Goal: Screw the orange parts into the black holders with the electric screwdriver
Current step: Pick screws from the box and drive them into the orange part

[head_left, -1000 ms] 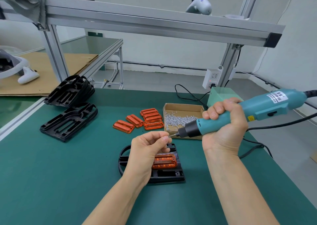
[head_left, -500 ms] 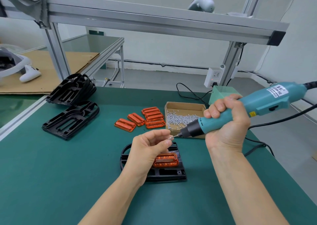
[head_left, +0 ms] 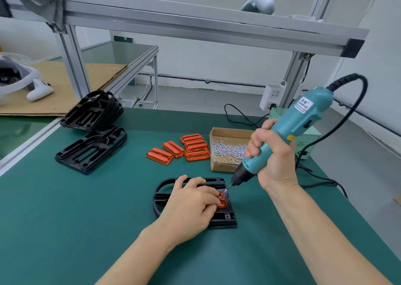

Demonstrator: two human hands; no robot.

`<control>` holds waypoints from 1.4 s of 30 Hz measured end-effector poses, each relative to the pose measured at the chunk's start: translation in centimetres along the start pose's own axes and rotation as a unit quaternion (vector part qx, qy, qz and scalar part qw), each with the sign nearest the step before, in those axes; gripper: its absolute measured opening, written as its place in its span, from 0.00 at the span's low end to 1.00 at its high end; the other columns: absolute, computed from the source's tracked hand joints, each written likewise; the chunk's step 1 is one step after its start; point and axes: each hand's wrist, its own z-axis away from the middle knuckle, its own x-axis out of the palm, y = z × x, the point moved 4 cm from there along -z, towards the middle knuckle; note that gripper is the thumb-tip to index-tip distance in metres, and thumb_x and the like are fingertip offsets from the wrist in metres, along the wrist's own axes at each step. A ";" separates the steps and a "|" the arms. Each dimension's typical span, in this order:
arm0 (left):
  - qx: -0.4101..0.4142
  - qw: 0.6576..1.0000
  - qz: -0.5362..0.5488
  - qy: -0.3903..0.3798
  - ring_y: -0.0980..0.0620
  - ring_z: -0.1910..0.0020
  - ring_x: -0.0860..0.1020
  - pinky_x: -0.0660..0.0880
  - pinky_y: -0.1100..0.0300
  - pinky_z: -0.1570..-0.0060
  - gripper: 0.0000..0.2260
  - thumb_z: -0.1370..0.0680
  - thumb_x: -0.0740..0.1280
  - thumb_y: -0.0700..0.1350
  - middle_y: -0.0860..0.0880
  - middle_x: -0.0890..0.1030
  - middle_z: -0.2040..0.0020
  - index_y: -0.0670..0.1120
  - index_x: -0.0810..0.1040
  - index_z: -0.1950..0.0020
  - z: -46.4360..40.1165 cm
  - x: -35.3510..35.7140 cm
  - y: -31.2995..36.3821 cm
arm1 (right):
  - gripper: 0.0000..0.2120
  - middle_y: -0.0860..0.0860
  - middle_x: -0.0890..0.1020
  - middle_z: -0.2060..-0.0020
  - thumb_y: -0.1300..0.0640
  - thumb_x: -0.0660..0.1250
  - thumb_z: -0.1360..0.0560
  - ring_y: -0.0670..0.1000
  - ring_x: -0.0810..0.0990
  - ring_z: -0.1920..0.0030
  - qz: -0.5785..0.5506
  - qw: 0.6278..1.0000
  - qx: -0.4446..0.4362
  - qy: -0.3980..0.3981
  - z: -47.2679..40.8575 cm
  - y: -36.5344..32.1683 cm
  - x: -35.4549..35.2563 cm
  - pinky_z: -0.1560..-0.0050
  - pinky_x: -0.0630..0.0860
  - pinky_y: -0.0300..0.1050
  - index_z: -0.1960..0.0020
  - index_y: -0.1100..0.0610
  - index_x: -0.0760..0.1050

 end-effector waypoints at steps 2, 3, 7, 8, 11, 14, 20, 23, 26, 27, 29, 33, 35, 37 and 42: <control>0.001 1.000 -0.013 -0.006 0.61 0.29 0.57 0.40 0.54 0.28 0.14 0.20 0.57 0.52 0.67 0.72 0.35 0.60 0.78 0.40 -0.1 0.3 -0.1 | 0.09 0.50 0.66 0.76 0.65 0.64 0.36 0.49 0.65 0.78 0.019 1.000 0.000 -0.012 -0.1 0.3 0.1 0.73 0.67 0.39 0.67 0.51 0.69; 0.003 1.000 -0.017 -0.007 0.60 0.29 0.57 0.39 0.54 0.28 0.14 0.20 0.57 0.52 0.67 0.72 0.35 0.60 0.78 0.40 -0.1 0.4 -0.1 | 0.10 0.50 0.67 0.76 0.65 0.63 0.36 0.50 0.65 0.78 0.029 0.999 0.000 -0.020 -0.1 0.5 0.2 0.73 0.67 0.39 0.67 0.51 0.69; 0.006 1.000 -0.021 -0.002 0.59 0.29 0.58 0.38 0.56 0.30 0.14 0.21 0.56 0.51 0.66 0.72 0.34 0.59 0.79 0.41 -0.1 0.5 -0.3 | 0.11 0.50 0.67 0.77 0.66 0.63 0.35 0.50 0.66 0.78 0.060 0.997 -0.004 -0.054 -0.1 1.0 0.7 0.73 0.68 0.41 0.69 0.50 0.70; 0.007 1.000 -0.021 0.001 0.59 0.29 0.58 0.38 0.56 0.30 0.15 0.21 0.56 0.51 0.65 0.72 0.34 0.58 0.80 0.41 -0.2 0.6 -0.3 | 0.12 0.50 0.67 0.77 0.66 0.63 0.35 0.50 0.66 0.78 0.066 0.996 -0.004 -0.060 -0.1 1.1 0.8 0.73 0.68 0.41 0.69 0.50 0.70; 0.007 1.000 -0.027 -0.002 0.59 0.29 0.57 0.37 0.57 0.31 0.15 0.21 0.56 0.52 0.64 0.71 0.33 0.57 0.80 0.41 -0.2 0.7 -0.4 | 0.12 0.50 0.68 0.77 0.66 0.63 0.34 0.50 0.66 0.78 0.073 0.995 0.004 -0.068 -0.1 1.3 1.0 0.73 0.68 0.41 0.69 0.50 0.70; 0.005 1.000 -0.022 -0.006 0.59 0.29 0.57 0.38 0.56 0.30 0.15 0.21 0.56 0.52 0.64 0.71 0.33 0.56 0.80 0.41 -0.2 0.8 -0.4 | 0.10 0.51 0.68 0.76 0.66 0.63 0.35 0.50 0.66 0.78 0.074 0.994 0.015 -0.073 -0.1 1.6 1.1 0.74 0.68 0.41 0.67 0.51 0.70; 0.006 1.000 -0.001 -0.003 0.59 0.29 0.58 0.41 0.54 0.28 0.14 0.21 0.57 0.51 0.66 0.72 0.35 0.60 0.79 0.40 0.0 0.5 -0.3 | 0.10 0.51 0.68 0.76 0.67 0.64 0.34 0.50 0.66 0.78 0.085 0.992 0.018 -0.086 -0.2 2.0 1.5 0.73 0.68 0.40 0.66 0.53 0.69; 0.006 1.000 0.002 -0.002 0.58 0.29 0.58 0.41 0.54 0.28 0.14 0.21 0.57 0.51 0.66 0.72 0.35 0.60 0.79 0.40 0.0 0.6 -0.3 | 0.09 0.51 0.68 0.76 0.66 0.64 0.35 0.50 0.66 0.78 0.108 0.989 0.020 -0.100 -0.4 2.2 1.8 0.74 0.68 0.41 0.66 0.53 0.69; 0.005 1.000 0.002 -0.002 0.58 0.29 0.58 0.42 0.54 0.28 0.14 0.21 0.57 0.51 0.66 0.72 0.35 0.60 0.79 0.41 -0.1 0.6 -0.3 | 0.09 0.52 0.68 0.76 0.66 0.63 0.34 0.50 0.65 0.79 0.111 0.983 0.027 -0.144 -0.5 2.3 2.5 0.74 0.68 0.40 0.66 0.53 0.70; 0.005 1.000 0.000 -0.003 0.58 0.29 0.58 0.42 0.55 0.29 0.15 0.21 0.57 0.51 0.66 0.72 0.35 0.60 0.79 0.41 -0.1 0.6 -0.3 | 0.09 0.53 0.68 0.77 0.66 0.63 0.34 0.50 0.65 0.79 0.112 0.979 0.034 -0.166 -0.5 2.4 2.7 0.74 0.68 0.39 0.65 0.54 0.70; 0.006 1.000 -0.005 -0.006 0.58 0.29 0.58 0.42 0.55 0.28 0.15 0.21 0.56 0.51 0.66 0.72 0.35 0.60 0.79 0.40 -0.1 0.6 -0.3 | 0.08 0.53 0.68 0.77 0.67 0.64 0.33 0.51 0.65 0.79 0.123 0.967 0.044 -0.221 -0.5 2.5 3.3 0.73 0.69 0.40 0.64 0.55 0.70; 0.004 1.000 -0.001 -0.010 0.58 0.28 0.58 0.46 0.53 0.28 0.14 0.21 0.56 0.52 0.66 0.71 0.34 0.60 0.78 0.40 0.0 0.6 -0.5 | 0.08 0.54 0.68 0.77 0.67 0.64 0.32 0.51 0.65 0.79 0.137 0.942 0.075 -0.297 -1.0 3.2 4.4 0.72 0.68 0.41 0.62 0.55 0.71; 0.005 1.000 0.002 -0.013 0.58 0.28 0.57 0.48 0.53 0.29 0.14 0.20 0.56 0.52 0.67 0.71 0.34 0.60 0.78 0.40 0.0 0.6 -0.5 | 0.08 0.54 0.68 0.76 0.67 0.64 0.33 0.51 0.65 0.79 0.140 0.938 0.087 -0.304 -1.3 3.4 4.7 0.72 0.68 0.41 0.63 0.54 0.72; 0.007 1.000 0.007 -0.012 0.58 0.28 0.57 0.49 0.54 0.30 0.14 0.20 0.57 0.52 0.66 0.71 0.34 0.60 0.78 0.39 0.1 0.6 -0.6 | 0.07 0.54 0.68 0.76 0.66 0.65 0.33 0.51 0.65 0.79 0.134 0.938 0.089 -0.307 -1.5 3.5 4.6 0.72 0.68 0.41 0.62 0.55 0.72; 0.009 1.000 0.014 -0.010 0.58 0.29 0.57 0.49 0.57 0.32 0.14 0.20 0.57 0.52 0.66 0.71 0.34 0.60 0.78 0.40 0.0 0.6 -0.7 | 0.06 0.51 0.70 0.76 0.63 0.67 0.34 0.50 0.66 0.79 0.115 0.944 0.081 -0.299 -1.6 3.2 4.0 0.73 0.69 0.40 0.61 0.56 0.71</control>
